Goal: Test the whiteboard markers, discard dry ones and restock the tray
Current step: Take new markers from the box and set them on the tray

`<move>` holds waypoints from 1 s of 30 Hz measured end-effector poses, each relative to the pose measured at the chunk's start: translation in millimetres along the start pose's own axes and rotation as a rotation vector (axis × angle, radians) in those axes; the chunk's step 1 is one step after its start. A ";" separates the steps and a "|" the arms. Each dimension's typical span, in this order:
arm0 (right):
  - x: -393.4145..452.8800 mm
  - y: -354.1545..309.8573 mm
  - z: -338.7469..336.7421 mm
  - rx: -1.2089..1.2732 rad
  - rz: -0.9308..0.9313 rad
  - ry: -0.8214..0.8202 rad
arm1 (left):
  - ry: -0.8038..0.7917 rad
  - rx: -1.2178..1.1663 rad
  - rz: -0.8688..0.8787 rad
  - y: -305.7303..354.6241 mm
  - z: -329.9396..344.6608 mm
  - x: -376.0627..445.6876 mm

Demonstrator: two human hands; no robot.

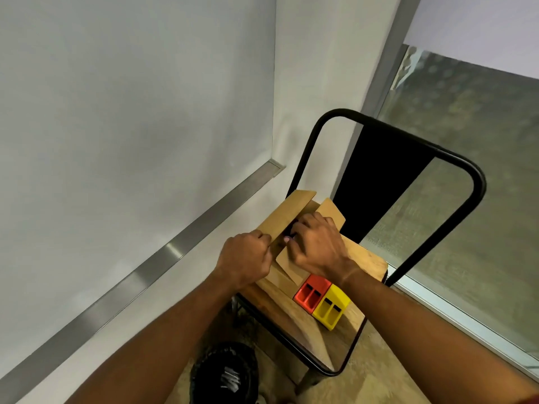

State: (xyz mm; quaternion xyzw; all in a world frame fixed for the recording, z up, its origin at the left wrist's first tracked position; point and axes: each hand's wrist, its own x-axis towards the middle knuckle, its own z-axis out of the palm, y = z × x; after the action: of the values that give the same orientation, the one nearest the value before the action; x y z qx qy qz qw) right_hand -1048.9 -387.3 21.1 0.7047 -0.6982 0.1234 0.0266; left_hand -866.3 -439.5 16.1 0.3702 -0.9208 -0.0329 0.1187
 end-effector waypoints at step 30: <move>-99.5 58.0 5.5 0.213 0.283 0.013 | -0.047 -0.185 -0.513 -56.6 10.1 24.4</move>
State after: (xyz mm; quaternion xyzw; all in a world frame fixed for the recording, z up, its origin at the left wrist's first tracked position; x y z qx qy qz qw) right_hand -1105.1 -292.5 -13.0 0.5974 -0.7732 0.2036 -0.0614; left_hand -847.6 -497.5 2.7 0.5779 -0.7925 -0.1545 0.1187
